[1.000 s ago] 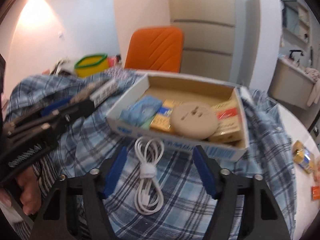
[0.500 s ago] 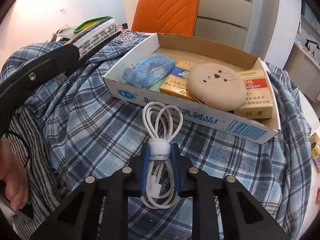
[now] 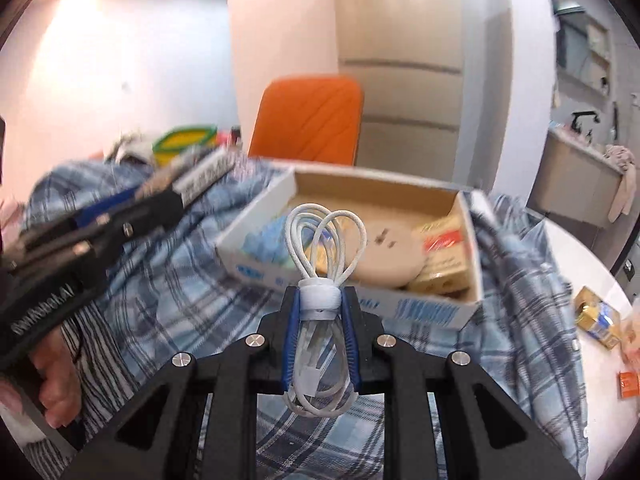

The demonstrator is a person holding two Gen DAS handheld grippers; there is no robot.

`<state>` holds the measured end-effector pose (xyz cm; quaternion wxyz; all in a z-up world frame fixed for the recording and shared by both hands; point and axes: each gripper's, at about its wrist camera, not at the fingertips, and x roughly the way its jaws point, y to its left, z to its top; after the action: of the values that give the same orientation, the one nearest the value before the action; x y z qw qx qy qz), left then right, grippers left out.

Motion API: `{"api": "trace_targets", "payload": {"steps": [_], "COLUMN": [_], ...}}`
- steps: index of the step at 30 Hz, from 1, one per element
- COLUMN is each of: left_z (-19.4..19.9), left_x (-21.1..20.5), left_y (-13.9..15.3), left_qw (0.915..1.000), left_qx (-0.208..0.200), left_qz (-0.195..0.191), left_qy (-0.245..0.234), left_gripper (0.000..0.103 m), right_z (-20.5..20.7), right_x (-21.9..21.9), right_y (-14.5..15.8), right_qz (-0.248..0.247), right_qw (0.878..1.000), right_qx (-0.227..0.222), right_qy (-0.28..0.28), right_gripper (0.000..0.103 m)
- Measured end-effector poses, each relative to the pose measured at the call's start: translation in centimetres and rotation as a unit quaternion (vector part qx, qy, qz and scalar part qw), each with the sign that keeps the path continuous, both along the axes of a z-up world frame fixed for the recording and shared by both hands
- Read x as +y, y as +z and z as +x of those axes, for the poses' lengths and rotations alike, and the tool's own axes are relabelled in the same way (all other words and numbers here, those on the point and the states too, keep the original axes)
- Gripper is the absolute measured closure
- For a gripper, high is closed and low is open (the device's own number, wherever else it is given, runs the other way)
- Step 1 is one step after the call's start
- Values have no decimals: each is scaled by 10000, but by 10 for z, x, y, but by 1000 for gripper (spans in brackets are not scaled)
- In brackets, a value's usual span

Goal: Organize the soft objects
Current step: 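Lift the cable with the right gripper while the left carries the Face pack over the box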

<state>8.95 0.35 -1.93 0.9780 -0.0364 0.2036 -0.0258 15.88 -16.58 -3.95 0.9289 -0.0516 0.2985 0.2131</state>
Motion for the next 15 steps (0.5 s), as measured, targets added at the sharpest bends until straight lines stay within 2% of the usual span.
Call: {"api": "trace_targets", "payload": {"steps": [8, 13, 15], "left_z": [-7, -6, -5], "left_x": [-5, -7, -11], "left_y": [7, 21, 27], "left_qw": [9996, 9986, 9974], "left_qx": [-205, -413, -515], "left_qz": [194, 305, 480], "left_qy": [80, 98, 156], "left_gripper": [58, 58, 58], "right_z": [-8, -12, -13], "right_x": [-3, -15, -17], "right_y": [13, 33, 44], "right_qz": [69, 189, 184], "right_qw": [9993, 9965, 9952], "right_qx": [-341, -724, -874], "right_qy": [-104, -381, -405], "right_gripper": [81, 81, 81]}}
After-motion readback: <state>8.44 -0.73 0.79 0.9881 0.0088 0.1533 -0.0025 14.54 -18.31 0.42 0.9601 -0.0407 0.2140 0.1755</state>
